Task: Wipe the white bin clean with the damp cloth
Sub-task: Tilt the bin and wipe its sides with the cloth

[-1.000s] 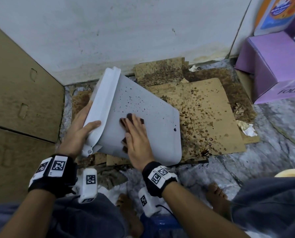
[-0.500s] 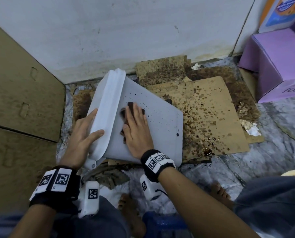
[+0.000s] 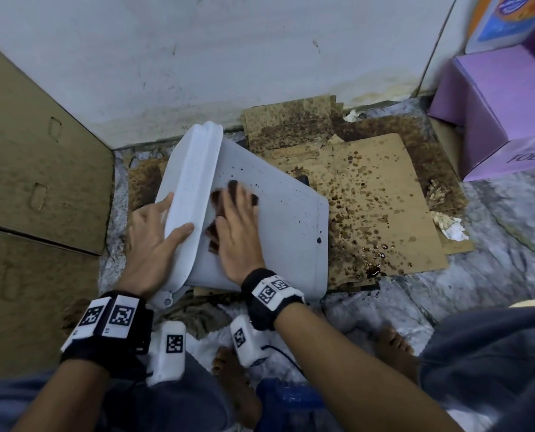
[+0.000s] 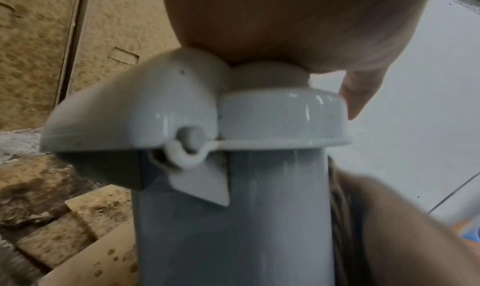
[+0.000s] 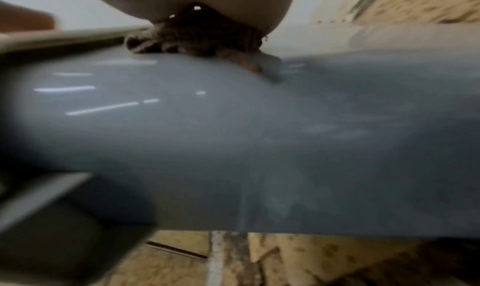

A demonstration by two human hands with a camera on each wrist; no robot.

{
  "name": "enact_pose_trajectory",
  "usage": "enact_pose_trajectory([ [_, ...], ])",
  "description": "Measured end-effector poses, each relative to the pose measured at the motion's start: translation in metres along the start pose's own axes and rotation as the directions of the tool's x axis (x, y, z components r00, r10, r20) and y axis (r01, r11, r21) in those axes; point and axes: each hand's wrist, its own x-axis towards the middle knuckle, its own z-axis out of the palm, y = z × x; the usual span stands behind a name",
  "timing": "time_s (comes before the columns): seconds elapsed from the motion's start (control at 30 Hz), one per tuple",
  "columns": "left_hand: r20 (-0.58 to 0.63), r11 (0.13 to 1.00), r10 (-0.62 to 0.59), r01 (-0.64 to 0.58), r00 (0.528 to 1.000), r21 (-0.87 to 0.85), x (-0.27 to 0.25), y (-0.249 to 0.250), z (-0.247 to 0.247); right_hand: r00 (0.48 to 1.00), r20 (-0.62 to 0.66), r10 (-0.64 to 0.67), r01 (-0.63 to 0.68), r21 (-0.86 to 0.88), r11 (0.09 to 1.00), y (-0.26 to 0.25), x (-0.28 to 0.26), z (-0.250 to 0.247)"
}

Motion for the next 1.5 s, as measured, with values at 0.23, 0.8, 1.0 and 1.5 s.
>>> enact_pose_trajectory([
  [0.23, 0.091, 0.993, -0.026, 0.037, 0.995, -0.112, 0.004, 0.011, 0.004, 0.995, -0.024, -0.093, 0.090, -0.096, 0.991, -0.004, 0.001, 0.008],
  [0.8, -0.066, 1.000, -0.008, 0.010, 0.998, 0.021, 0.035, 0.020, 0.012, 0.939, -0.101, 0.328, -0.336, -0.081, 0.938, 0.088, -0.014, -0.033],
  [1.0, -0.059, 0.998, -0.001, -0.003, 0.998, -0.062, 0.038, 0.023, 0.011, 0.997, -0.064, 0.032, -0.038, -0.105, 0.994, 0.044, -0.002, -0.010],
  [1.5, -0.056, 0.993, 0.118, -0.118, 0.991, -0.001, 0.039, 0.011, 0.012, 0.883, -0.175, 0.435, -0.467, -0.240, 0.851, 0.151, -0.016, -0.049],
])
